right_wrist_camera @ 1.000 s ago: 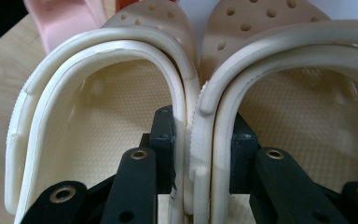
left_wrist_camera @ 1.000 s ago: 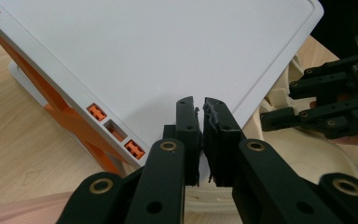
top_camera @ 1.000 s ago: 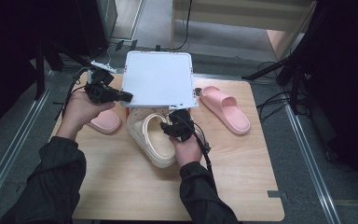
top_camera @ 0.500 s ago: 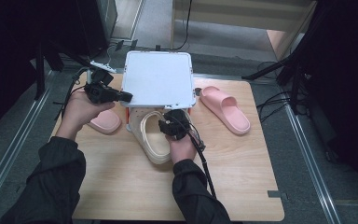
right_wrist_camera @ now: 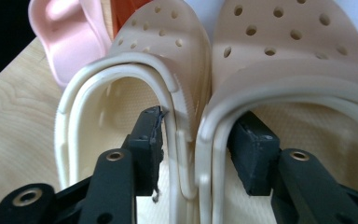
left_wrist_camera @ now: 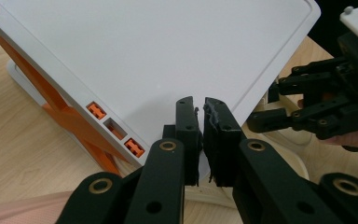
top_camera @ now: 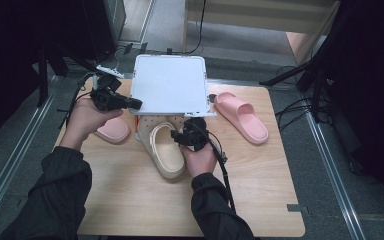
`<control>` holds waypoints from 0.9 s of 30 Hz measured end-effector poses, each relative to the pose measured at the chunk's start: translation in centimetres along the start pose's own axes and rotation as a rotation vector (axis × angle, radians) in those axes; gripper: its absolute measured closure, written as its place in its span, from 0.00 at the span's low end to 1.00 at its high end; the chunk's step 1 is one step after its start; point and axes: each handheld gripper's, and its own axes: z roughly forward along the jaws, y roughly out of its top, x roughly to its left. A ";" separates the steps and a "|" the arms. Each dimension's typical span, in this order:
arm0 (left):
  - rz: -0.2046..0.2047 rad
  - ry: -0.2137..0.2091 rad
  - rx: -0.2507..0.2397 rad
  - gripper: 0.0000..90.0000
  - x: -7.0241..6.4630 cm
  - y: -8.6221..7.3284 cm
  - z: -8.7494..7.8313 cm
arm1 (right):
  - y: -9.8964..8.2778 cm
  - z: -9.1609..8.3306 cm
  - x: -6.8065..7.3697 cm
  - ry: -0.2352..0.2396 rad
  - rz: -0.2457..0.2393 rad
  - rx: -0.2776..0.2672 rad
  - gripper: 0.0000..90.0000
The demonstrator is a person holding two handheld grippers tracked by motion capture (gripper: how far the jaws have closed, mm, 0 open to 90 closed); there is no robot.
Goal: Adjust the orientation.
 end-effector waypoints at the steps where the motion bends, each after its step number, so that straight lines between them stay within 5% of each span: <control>1: -0.002 -0.001 -0.001 0.93 0.0 0.0 0.0 | -0.1 -0.5 0.1 0.001 -0.009 0.000 0.62; 14: -0.008 0.005 -0.002 0.93 -0.1 0.0 0.0 | -2.2 -5.7 0.7 0.057 -0.103 -0.016 0.84; 21: -0.023 0.005 0.003 0.94 0.0 0.0 0.0 | -4.1 -7.3 1.8 0.102 -0.110 -0.045 0.95; 27: -0.023 0.010 0.000 0.94 -0.1 0.0 0.0 | -6.0 -7.2 2.7 0.132 -0.147 -0.010 0.99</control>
